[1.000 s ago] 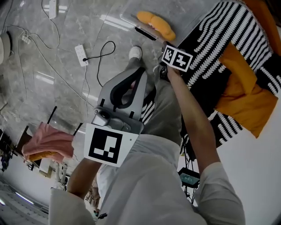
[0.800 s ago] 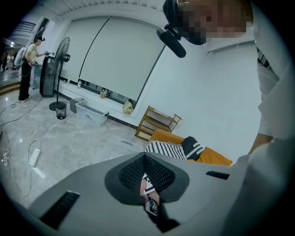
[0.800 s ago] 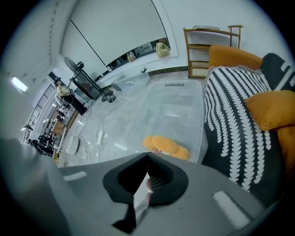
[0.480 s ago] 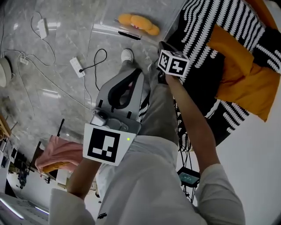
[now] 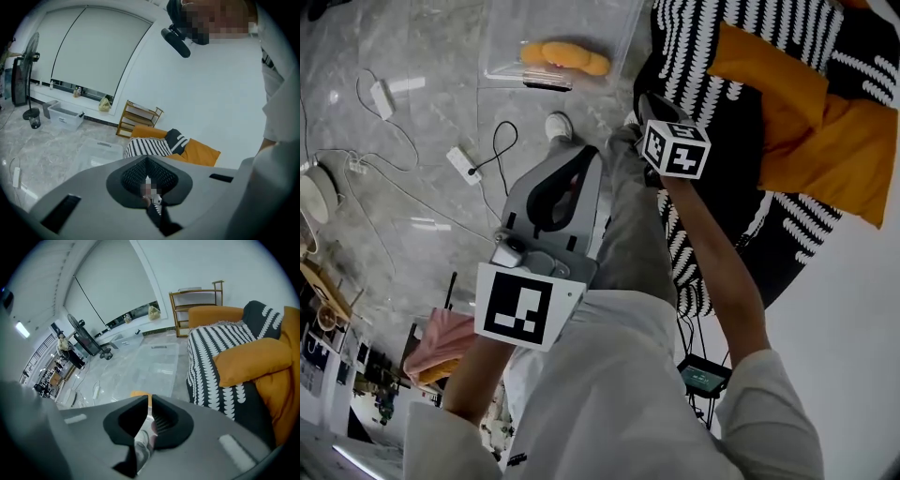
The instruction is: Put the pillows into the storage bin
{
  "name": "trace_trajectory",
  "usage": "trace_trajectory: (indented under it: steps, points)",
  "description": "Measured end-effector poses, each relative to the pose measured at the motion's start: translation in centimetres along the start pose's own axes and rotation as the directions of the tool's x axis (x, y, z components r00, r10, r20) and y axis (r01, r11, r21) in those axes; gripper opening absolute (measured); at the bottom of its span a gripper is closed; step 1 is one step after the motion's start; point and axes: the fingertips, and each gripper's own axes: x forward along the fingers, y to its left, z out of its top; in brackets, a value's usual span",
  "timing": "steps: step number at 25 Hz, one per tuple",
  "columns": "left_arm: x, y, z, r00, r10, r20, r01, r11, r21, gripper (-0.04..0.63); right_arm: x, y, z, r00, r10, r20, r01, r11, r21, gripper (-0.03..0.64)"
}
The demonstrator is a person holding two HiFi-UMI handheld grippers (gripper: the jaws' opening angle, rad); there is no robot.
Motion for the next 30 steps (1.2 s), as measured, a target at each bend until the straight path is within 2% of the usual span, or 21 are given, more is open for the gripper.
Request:
trace_trajectory:
  steps: [8, 14, 19, 24, 30]
  points:
    - [3.8, -5.1, 0.9, 0.999, -0.049, -0.024, 0.050, 0.997, 0.050, 0.002, -4.4, -4.9, 1.9, 0.998, 0.001, 0.062, 0.003, 0.998, -0.064, 0.061]
    - [7.7, -8.8, 1.7, 0.996, -0.074, -0.047, 0.077, 0.994, 0.072, 0.002, -6.7, -10.3, 4.2, 0.995, -0.023, 0.096, 0.029, 0.998, -0.060, 0.077]
    - [9.9, -11.3, 1.2, 0.995, -0.082, -0.053, 0.086, 0.992, 0.089, 0.002, -8.1, -14.4, 4.2, 0.992, -0.044, 0.121, 0.053, 0.996, -0.072, 0.095]
    - [12.8, -14.1, 2.8, 0.994, -0.083, -0.064, 0.089, 0.990, 0.105, 0.002, -10.2, -18.8, 6.9, 0.989, -0.065, 0.131, 0.087, 0.982, -0.169, 0.127]
    - [13.5, -14.2, 0.3, 0.995, -0.074, -0.074, 0.081, 0.991, 0.106, 0.002, -9.4, -21.2, 5.3, 0.989, -0.081, 0.127, 0.114, 0.953, -0.281, 0.158]
